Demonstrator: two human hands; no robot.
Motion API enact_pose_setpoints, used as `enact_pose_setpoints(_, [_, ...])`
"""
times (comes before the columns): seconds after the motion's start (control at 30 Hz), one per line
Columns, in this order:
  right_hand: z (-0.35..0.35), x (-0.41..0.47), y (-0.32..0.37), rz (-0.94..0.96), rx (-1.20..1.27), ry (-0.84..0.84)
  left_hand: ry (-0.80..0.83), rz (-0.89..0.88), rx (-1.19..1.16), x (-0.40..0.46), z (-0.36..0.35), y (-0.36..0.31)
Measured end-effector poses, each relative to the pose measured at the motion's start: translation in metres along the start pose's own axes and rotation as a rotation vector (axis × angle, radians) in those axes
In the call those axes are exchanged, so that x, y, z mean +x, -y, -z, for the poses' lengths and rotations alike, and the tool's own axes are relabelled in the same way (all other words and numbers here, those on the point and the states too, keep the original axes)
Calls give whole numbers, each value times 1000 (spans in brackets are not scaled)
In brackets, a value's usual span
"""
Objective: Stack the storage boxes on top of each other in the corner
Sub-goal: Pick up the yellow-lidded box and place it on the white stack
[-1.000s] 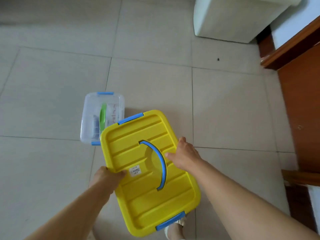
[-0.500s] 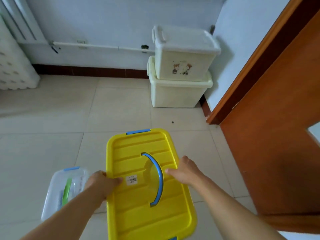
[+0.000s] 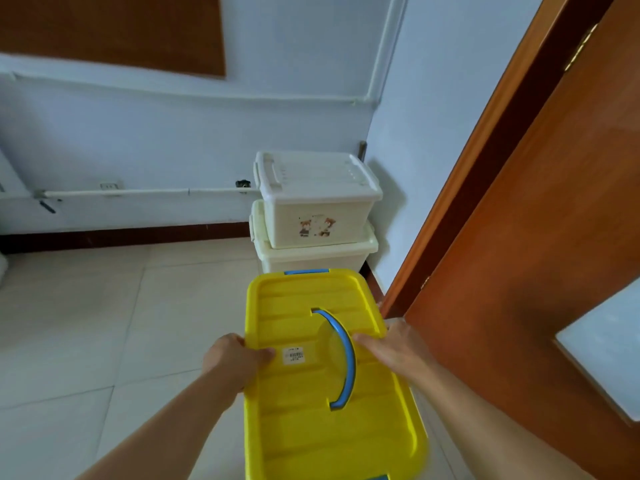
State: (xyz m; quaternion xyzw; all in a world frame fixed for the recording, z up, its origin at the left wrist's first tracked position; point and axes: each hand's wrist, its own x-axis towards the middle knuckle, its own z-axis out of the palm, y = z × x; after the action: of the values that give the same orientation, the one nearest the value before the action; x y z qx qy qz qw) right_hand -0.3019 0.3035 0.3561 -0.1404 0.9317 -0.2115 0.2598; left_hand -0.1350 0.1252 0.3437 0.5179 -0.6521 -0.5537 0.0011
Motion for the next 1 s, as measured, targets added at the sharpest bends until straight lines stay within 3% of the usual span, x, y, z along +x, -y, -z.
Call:
enact_pose_setpoints(0.4, [120,148,57,-21,-6,-179,51,-95,-14,105,-25,-183])
enact_pose_setpoints(0.67, [197,288,96,54,-22,-156,7,-77,-85,190,-63,-292])
enact_pose_setpoints(1.0, [241,426,160,95,8,-140,-25,-98,-90,303,-66,-396])
